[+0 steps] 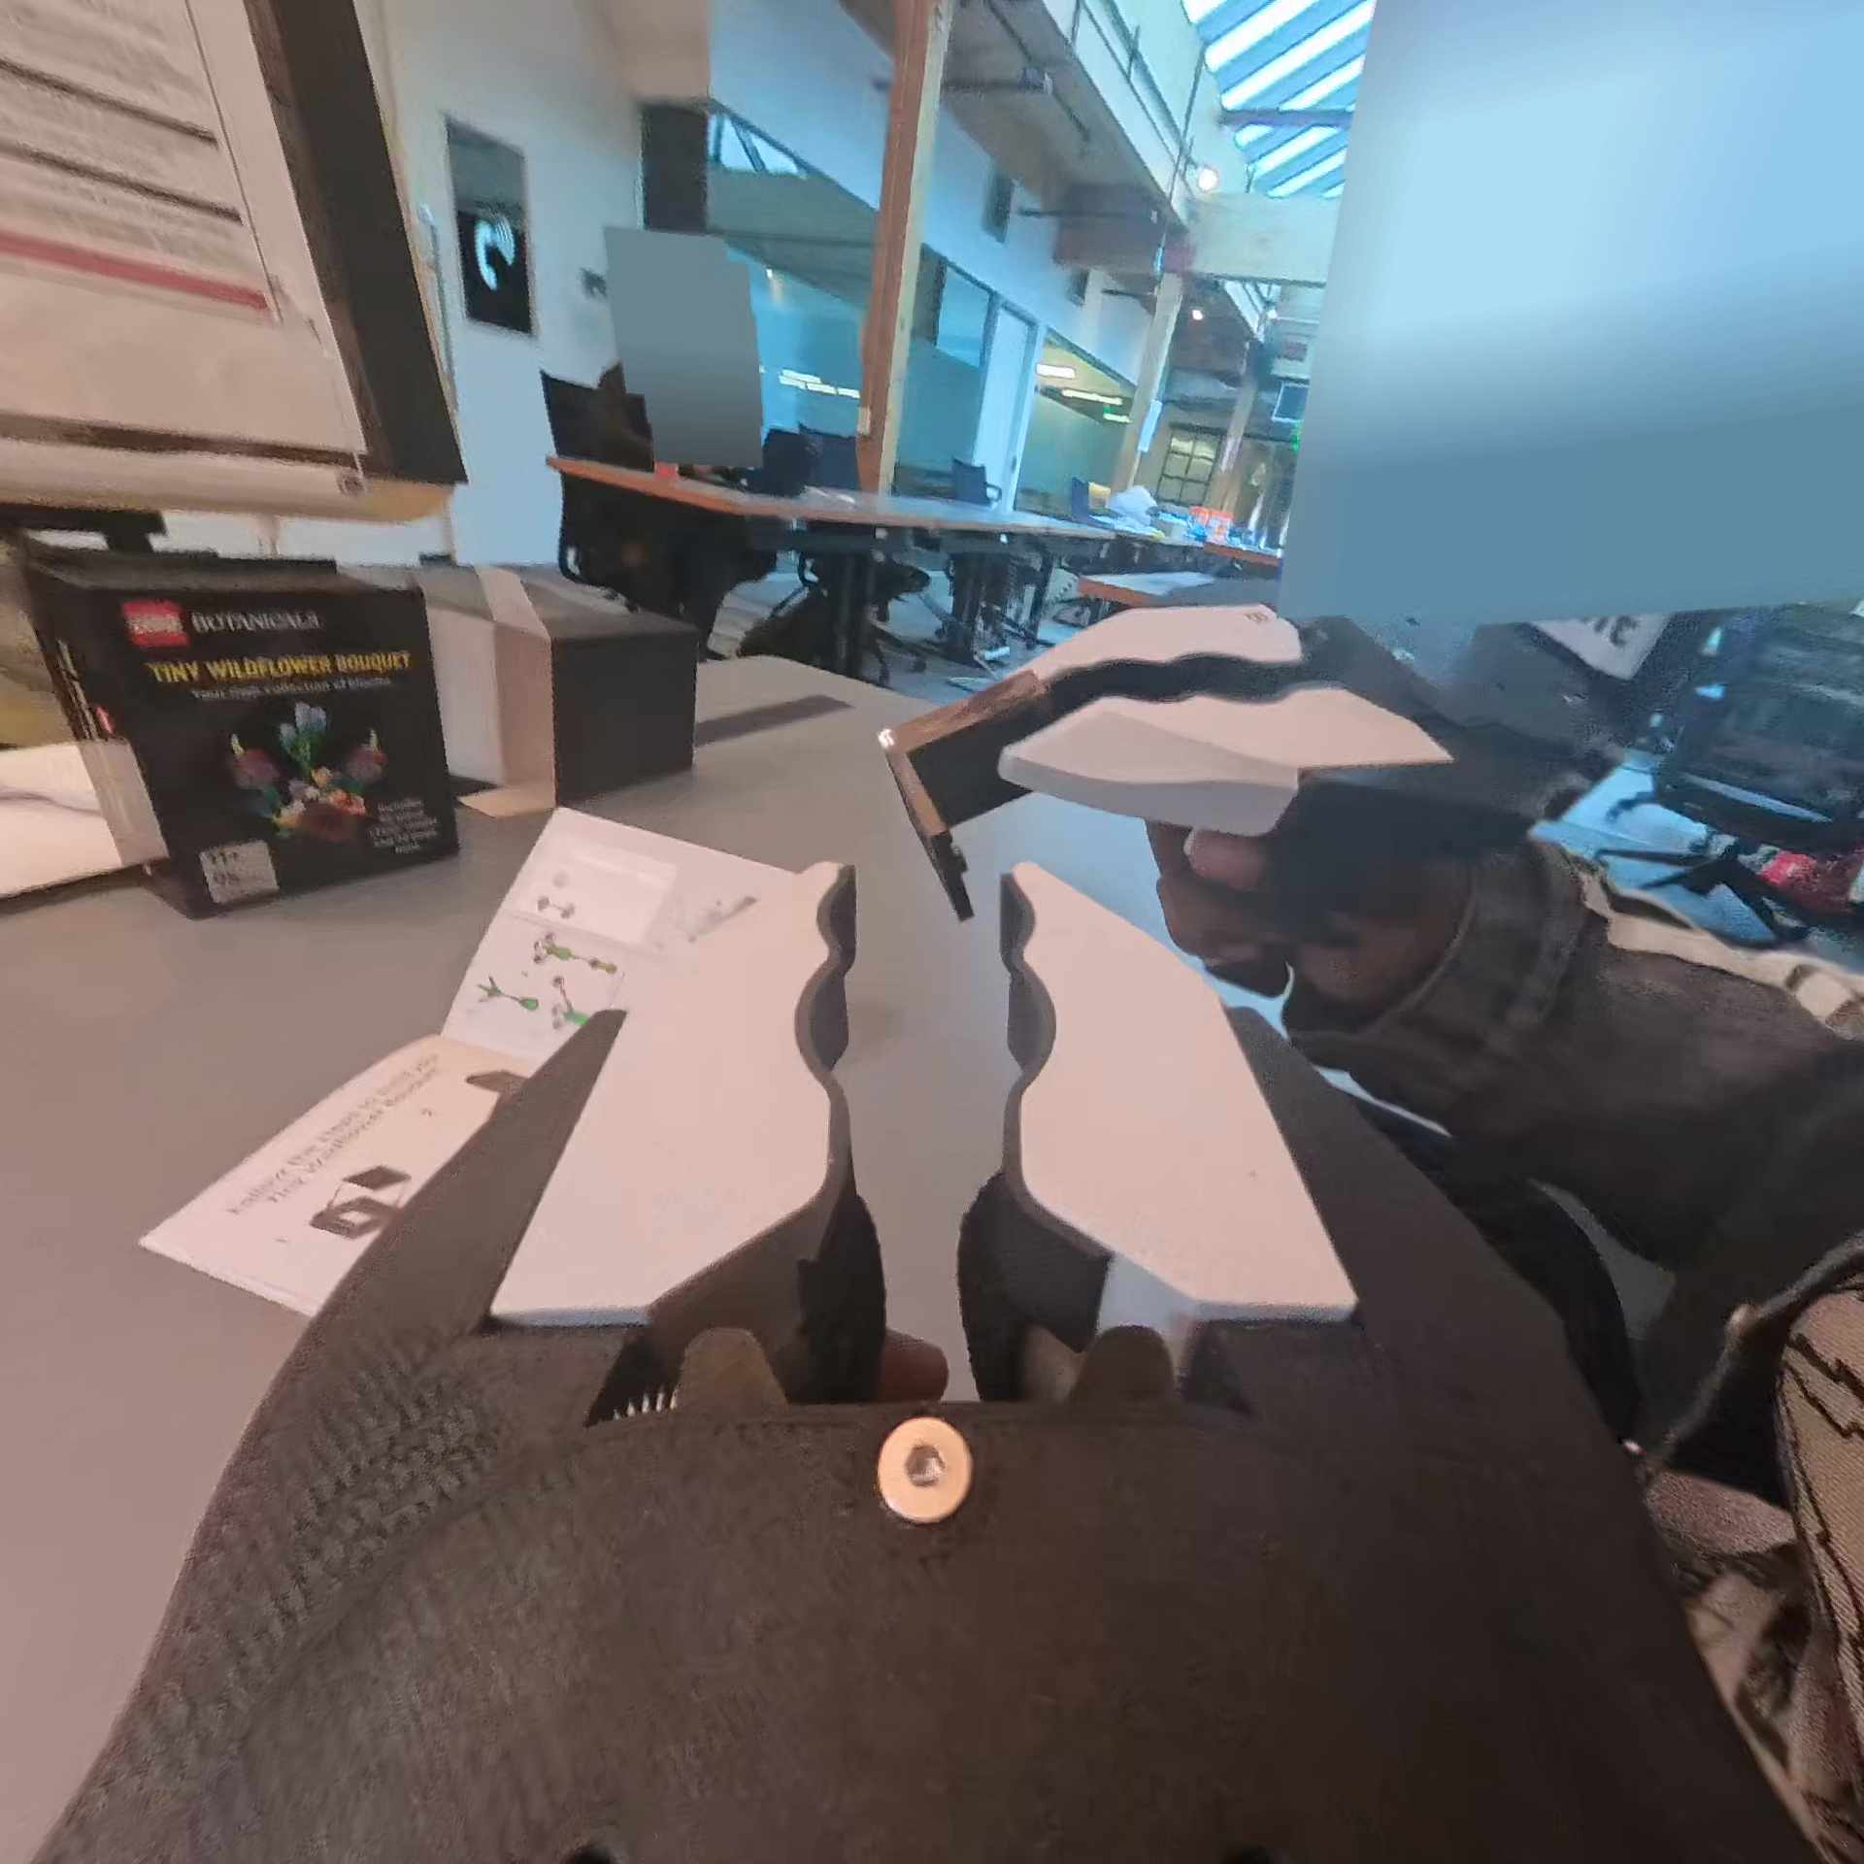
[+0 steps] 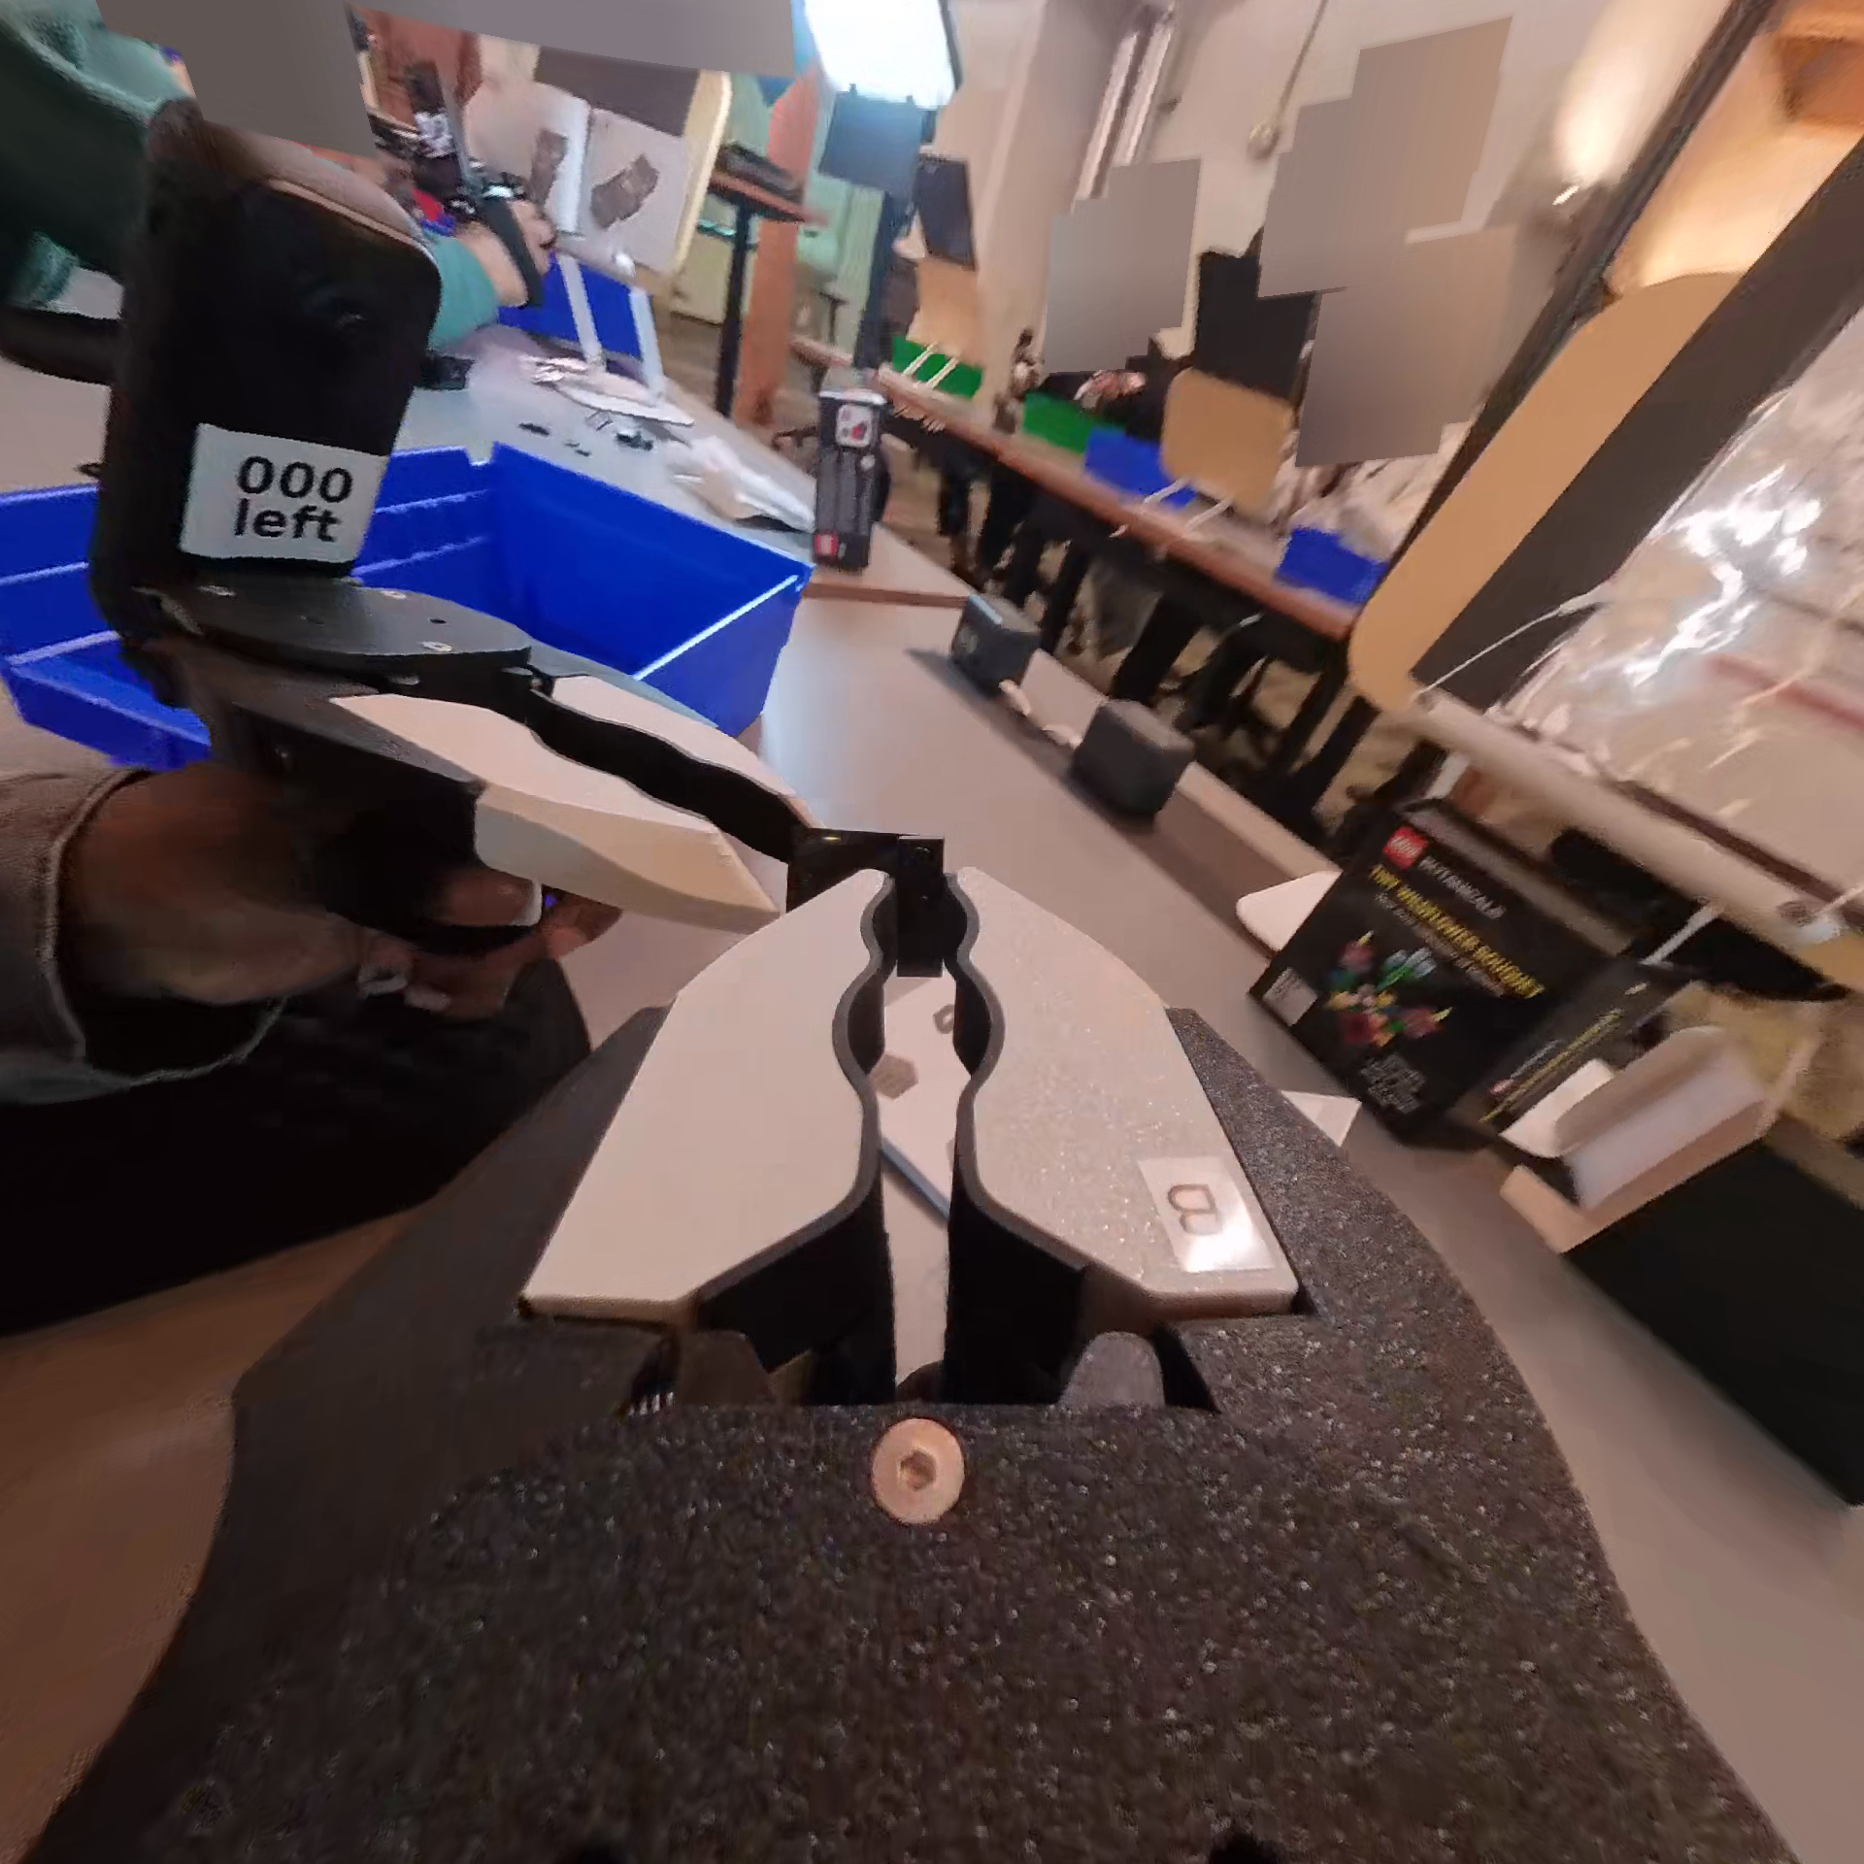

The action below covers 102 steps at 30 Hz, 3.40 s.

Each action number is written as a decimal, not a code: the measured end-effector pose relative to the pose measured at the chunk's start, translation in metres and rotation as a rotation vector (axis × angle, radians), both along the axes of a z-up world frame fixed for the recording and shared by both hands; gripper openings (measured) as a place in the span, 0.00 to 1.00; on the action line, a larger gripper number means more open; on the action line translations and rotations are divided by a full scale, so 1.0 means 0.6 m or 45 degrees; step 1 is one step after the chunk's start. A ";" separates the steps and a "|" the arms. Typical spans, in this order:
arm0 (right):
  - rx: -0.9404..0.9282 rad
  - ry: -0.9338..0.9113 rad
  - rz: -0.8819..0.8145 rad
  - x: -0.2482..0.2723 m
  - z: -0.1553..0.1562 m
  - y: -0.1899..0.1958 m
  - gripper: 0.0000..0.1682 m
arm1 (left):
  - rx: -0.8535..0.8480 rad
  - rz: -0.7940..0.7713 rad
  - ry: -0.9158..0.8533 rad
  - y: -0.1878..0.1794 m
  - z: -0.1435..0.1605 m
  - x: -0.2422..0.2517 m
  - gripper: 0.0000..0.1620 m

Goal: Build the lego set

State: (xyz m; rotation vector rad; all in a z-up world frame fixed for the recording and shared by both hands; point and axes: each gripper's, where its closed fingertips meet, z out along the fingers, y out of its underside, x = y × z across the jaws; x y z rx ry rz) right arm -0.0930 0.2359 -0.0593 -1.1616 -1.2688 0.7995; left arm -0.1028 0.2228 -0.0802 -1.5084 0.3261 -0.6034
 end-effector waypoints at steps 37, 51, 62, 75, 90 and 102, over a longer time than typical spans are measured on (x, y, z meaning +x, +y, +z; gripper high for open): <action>0.248 0.435 0.308 0.000 0.082 -0.100 0.23 | 0.615 -0.117 -0.669 -0.096 0.112 -0.041 0.03; 0.479 0.542 0.297 -0.041 0.110 -0.127 0.07 | 0.649 -0.198 -0.876 -0.105 0.120 -0.034 0.03; 0.408 0.611 0.221 -0.047 0.111 -0.128 0.06 | 0.676 -0.180 -0.906 -0.107 0.121 -0.041 0.03; 0.530 0.487 0.295 -0.053 0.099 -0.124 0.08 | 0.645 -0.214 -0.962 -0.106 0.115 -0.045 0.03; 0.503 0.552 0.158 -0.057 0.102 -0.117 0.04 | 0.648 -0.174 -0.983 -0.103 0.114 -0.050 0.03; 0.508 0.550 0.149 -0.061 0.099 -0.118 0.04 | 0.640 -0.175 -0.999 -0.103 0.112 -0.053 0.03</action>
